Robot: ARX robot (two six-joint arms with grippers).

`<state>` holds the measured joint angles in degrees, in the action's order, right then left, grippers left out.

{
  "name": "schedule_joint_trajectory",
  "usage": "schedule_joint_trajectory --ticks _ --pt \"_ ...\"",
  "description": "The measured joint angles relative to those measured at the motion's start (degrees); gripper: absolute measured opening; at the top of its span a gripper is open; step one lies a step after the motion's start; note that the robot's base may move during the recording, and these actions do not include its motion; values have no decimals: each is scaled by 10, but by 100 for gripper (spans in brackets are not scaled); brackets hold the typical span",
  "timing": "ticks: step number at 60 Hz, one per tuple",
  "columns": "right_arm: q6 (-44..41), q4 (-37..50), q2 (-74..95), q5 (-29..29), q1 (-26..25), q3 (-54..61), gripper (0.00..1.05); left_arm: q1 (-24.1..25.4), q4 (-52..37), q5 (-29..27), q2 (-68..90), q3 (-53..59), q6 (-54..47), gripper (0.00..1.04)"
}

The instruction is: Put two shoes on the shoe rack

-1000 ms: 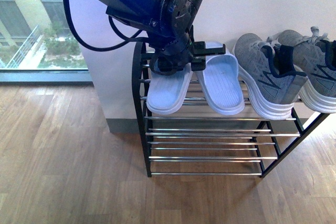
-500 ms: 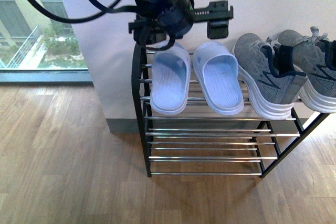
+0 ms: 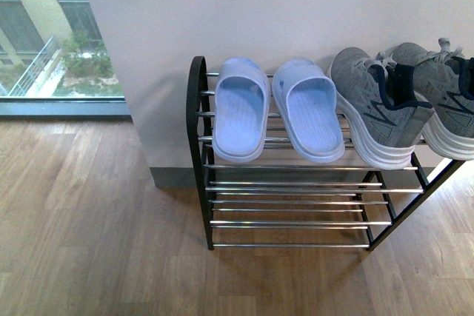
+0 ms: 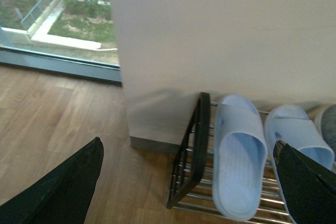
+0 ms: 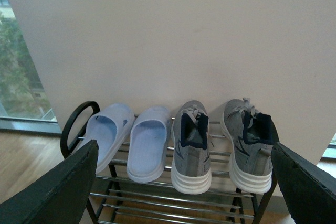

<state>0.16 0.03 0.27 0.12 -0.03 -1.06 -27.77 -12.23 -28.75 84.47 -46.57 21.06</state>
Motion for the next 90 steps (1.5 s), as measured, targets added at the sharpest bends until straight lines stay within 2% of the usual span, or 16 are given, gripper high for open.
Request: schedule_joint_trajectory --ticks 19,28,36,38,40,43,44,47,52,69,78,84,90 --pt "0 0 0 0 0 0 95 48 100 -60 -256 125 -10 95" --pt "0 0 0 -1 0 0 95 50 151 -69 -361 159 -4 95" --pt "0 0 0 -1 0 0 95 50 160 -72 -378 170 0 95" --pt "0 0 0 -1 0 0 95 57 127 -41 -384 183 -21 92" --pt "0 0 0 -1 0 0 95 73 44 24 -397 219 -57 85" --pt "0 0 0 0 0 0 95 87 -28 74 -413 254 -98 78" --pt "0 0 0 -1 0 0 95 97 -69 100 -424 275 -125 73" --pt "0 0 0 -1 0 0 95 111 -104 129 -442 299 -156 64" --pt "0 0 0 -1 0 0 95 138 -112 152 -472 328 -183 48" --pt "0 0 0 -1 0 0 95 190 -103 203 -537 384 -202 3" --pt "0 0 0 -1 0 0 95 210 -89 223 -571 404 -204 1" --pt "0 0 0 -1 0 0 95 254 -75 280 -595 415 -205 1" --pt "0 0 0 -1 0 0 95 275 -63 282 -617 423 -205 1"
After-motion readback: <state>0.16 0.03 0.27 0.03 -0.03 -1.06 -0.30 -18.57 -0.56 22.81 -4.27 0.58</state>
